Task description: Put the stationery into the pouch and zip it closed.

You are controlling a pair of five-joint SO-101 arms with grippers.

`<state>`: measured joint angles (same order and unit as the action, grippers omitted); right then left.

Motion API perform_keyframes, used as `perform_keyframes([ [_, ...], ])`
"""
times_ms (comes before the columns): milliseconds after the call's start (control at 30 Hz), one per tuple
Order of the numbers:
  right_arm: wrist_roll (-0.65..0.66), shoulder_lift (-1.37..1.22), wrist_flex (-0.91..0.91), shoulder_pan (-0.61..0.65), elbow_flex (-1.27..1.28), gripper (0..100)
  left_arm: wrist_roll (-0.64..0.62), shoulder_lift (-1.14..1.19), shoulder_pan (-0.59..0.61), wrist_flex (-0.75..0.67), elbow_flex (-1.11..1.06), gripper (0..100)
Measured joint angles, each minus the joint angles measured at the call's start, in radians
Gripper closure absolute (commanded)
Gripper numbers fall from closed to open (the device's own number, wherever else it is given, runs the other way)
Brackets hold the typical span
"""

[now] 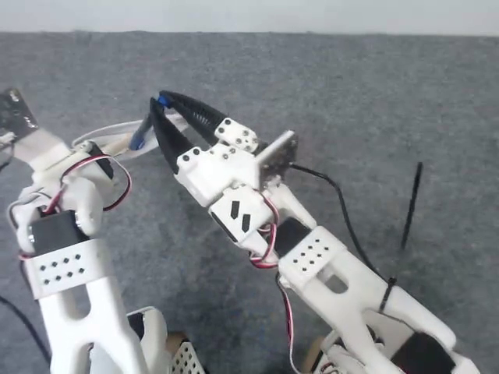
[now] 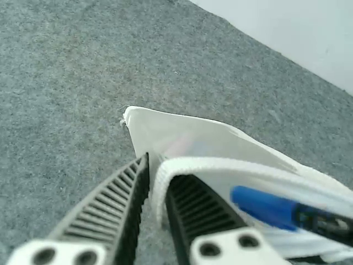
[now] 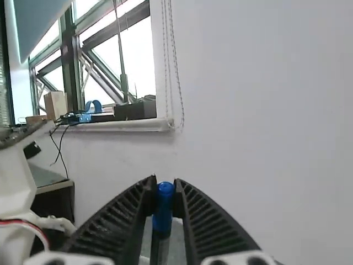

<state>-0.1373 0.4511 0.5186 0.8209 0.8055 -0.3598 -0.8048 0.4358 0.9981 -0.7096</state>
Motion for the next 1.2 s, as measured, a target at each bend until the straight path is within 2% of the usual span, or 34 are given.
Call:
perform_keyframes([
  [67,0.008,-0.021,0.0,0.0,0.0,99.3,0.0,0.0,0.0,0.0,0.0,99],
  [233,0.135,-0.061,0.0,0.011,0.012,99.3,0.0,0.0,-0.002,0.0,0.0,99],
  [533,0.324,-0.115,0.0,0.1,0.084,99.3,0.0,0.0,-0.002,0.0,0.0,99],
  [733,0.347,-0.18,0.0,0.117,0.084,98.5,0.0,0.0,0.0,0.0,0.0,99],
  [933,0.35,-0.187,0.0,0.121,0.1,83.5,0.0,0.0,0.0,0.0,0.0,99],
  [1200,0.35,-0.063,0.0,0.13,0.196,86.8,0.0,0.0,-0.002,0.0,0.0,99],
])
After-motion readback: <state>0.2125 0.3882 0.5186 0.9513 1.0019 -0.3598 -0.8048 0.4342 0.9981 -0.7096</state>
